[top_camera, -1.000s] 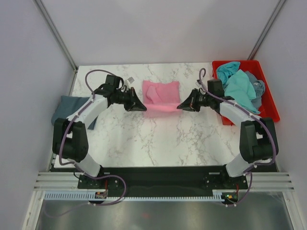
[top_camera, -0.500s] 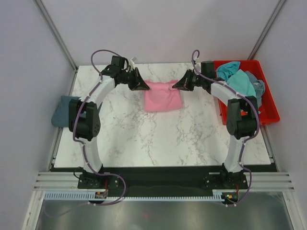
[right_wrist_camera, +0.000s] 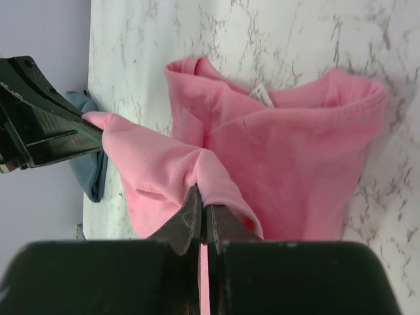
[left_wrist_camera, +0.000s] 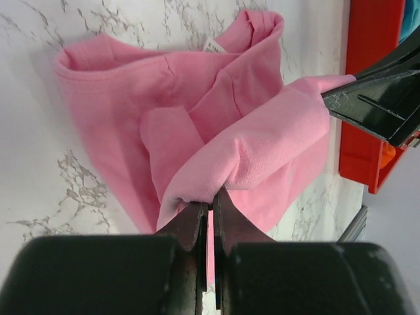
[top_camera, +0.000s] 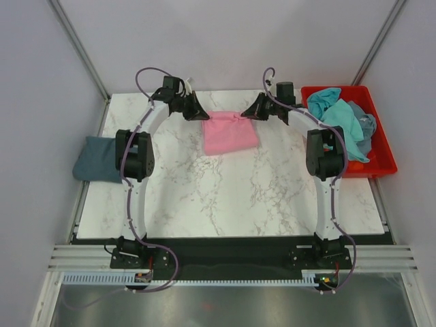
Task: Fold and stack the t-shirts
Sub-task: Fold the tshirt, then neatly place the folded tshirt to the corner
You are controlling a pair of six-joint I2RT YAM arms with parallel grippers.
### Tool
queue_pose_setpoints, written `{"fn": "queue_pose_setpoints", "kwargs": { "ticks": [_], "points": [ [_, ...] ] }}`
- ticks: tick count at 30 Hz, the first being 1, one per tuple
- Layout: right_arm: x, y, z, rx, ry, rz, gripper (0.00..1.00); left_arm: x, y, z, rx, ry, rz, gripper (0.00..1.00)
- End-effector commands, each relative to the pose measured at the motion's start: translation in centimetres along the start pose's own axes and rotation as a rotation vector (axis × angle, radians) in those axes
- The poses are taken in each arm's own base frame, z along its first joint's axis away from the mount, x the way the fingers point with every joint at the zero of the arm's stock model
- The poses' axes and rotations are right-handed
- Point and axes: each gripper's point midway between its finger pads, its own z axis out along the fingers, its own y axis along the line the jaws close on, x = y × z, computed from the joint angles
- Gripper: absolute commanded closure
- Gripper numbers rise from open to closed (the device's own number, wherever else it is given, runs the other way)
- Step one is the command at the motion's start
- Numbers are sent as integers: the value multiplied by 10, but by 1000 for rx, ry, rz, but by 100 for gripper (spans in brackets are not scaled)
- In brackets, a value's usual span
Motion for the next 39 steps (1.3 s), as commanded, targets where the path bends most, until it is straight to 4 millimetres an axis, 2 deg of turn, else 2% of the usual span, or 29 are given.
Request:
{"fn": "queue_pose_setpoints", "kwargs": {
  "ticks": [1, 2, 6, 7, 8, 9, 10, 11, 12, 13, 14, 16, 18, 19, 22, 23, 24, 25, 26, 27, 29, 33, 39],
  "points": [
    [-35, 7, 7, -18, -88, -102, 100, -40, -11, -4, 4, -112, 130, 98],
    [-43, 11, 9, -24, -103, -117, 100, -43, -9, -2, 1, -120, 140, 98],
    [-52, -1, 20, -7, -132, -129, 100, -52, 4, 8, -34, -149, 162, 97],
    [-54, -5, 23, 8, -142, -136, 90, -52, 6, 10, -41, -152, 172, 92],
    [-56, -7, 26, 12, -149, -142, 76, -53, 8, 11, -52, -156, 177, 53],
    [-59, -7, 26, 12, -159, -153, 62, -54, 12, 11, -86, -163, 178, 39],
    [-64, -2, 26, 8, -170, -174, 48, -59, 8, 8, -93, -175, 209, 32],
    [-70, 7, 23, -3, -185, -198, 44, -64, 0, 0, -96, -194, 225, 24],
    [-75, 12, 20, -7, -195, -209, 42, -70, -6, -7, -97, -210, 233, 20],
    [-84, 26, 10, -18, -216, -233, 38, -71, -11, -14, -98, -215, 240, 12],
    [-87, 32, 5, -24, -224, -252, 36, -77, -28, -30, -85, -236, 255, 10],
    [-99, 55, -15, -39, -256, -277, 34, -68, -32, -39, -78, -216, 238, 9],
    [-93, 62, -23, -54, -239, -259, 34, -61, -43, -55, -55, -205, 225, 9],
    [-86, 73, -30, -80, -220, -234, 34, -43, -37, -52, -46, -152, 177, 9],
    [-71, 84, -40, -117, -179, -164, 35, -14, -21, -56, -36, -77, 75, 9],
    [-55, 73, -36, -112, -144, -117, 35, -5, -18, -56, -27, -54, 48, 9],
    [-44, 72, -37, -123, -114, -55, 36, 8, -5, -56, -38, -23, 1, 9],
    [-35, 69, -38, -123, -94, -26, 36, 13, -3, -59, -37, -13, -29, 9],
    [-12, 52, -34, -102, -45, 32, 36, 20, 0, -59, -26, 5, -53, 9],
    [-1, 45, -32, -96, -20, 58, 36, 28, 10, -59, -37, 22, -90, 10],
    [22, 27, -28, -69, 26, 121, 36, 36, 16, -58, -33, 42, -126, 10],
    [46, 1, -17, -39, 78, 181, 35, 44, 31, -47, -28, 71, -176, 9],
    [46, -17, -2, -21, 83, 172, 35, 48, 49, -22, -7, 99, -219, 11]
  ]
}}
